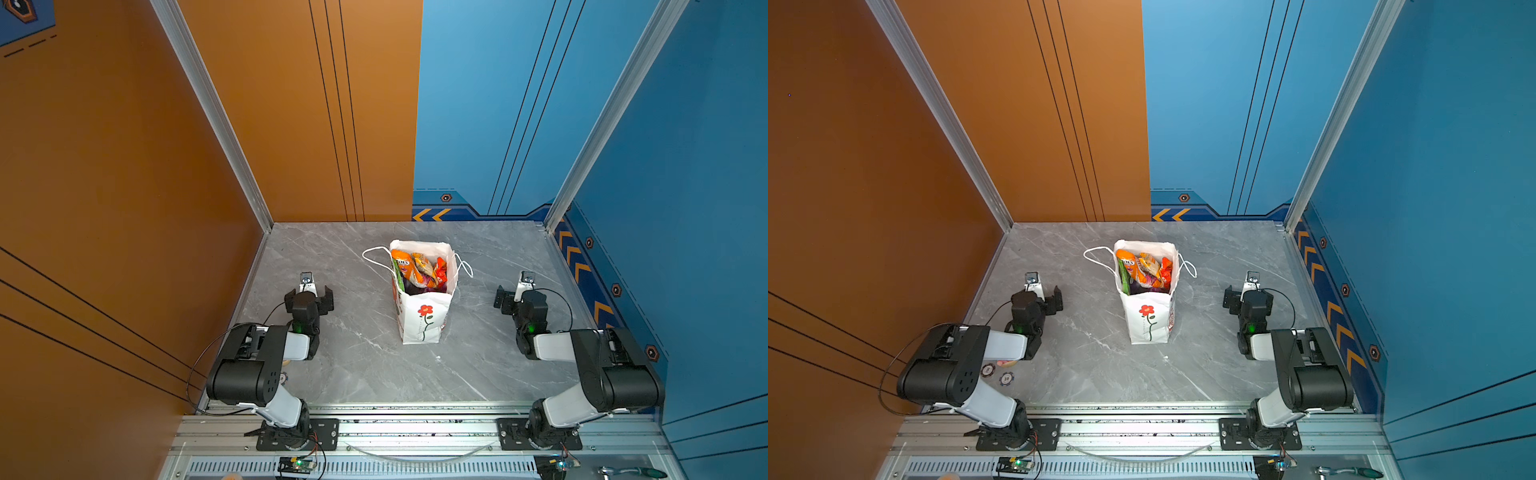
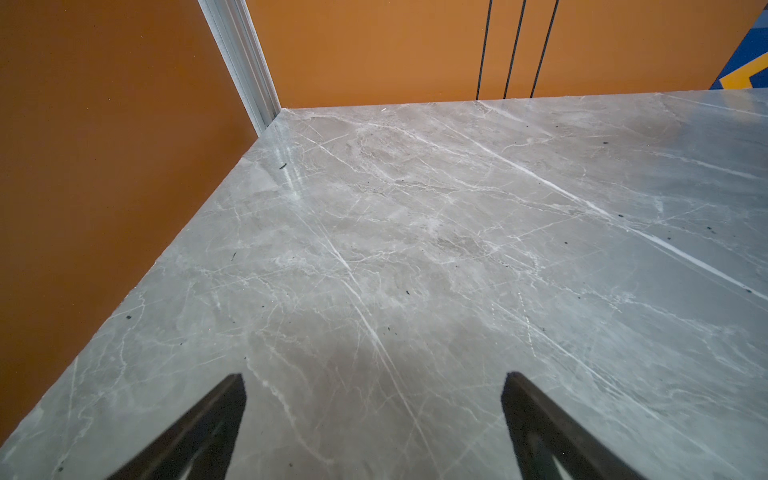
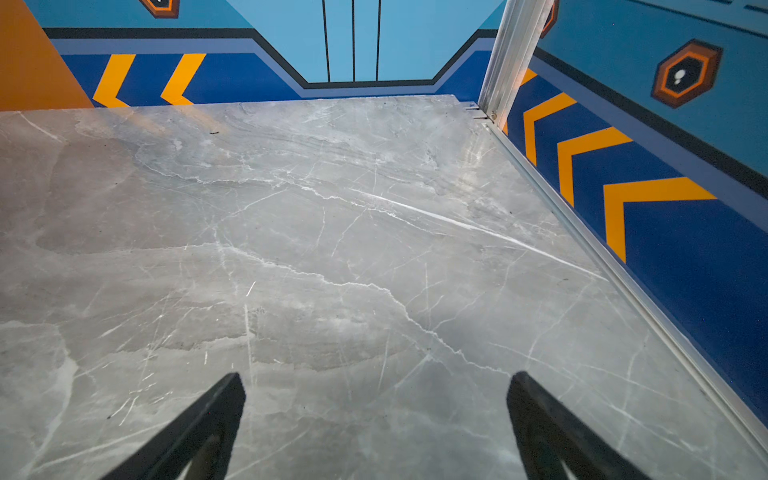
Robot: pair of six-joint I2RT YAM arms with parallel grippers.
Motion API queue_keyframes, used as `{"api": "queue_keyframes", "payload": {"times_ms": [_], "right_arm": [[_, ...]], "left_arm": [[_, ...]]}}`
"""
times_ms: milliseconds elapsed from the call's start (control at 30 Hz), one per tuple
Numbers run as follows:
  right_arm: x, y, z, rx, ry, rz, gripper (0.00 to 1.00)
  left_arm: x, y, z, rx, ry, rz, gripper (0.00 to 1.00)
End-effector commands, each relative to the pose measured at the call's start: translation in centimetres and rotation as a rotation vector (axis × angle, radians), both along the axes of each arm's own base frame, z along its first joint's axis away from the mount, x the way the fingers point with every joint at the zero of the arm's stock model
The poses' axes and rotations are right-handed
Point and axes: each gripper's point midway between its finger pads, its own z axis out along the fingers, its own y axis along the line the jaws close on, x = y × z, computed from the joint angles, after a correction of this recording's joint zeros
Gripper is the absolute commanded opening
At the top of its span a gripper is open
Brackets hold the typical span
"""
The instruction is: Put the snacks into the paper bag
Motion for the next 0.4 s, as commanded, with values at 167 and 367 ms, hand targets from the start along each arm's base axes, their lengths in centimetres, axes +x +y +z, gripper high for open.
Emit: {"api": "queue_keyframes", "payload": {"times_ms": [167,367], "right_arm": [[0.55,0.09,0.69,0.018,-0.018,0.002,1.00],[0.56,0.16,0.75,0.015,-0.021,0.003,1.00]], "left_arm": [[0.23,-0.25,0.46,-0.018,-0.010,-0.009,0.98],[0.20,-0.25,0.36,-0.018,-0.007,-0.009,0.98]]}}
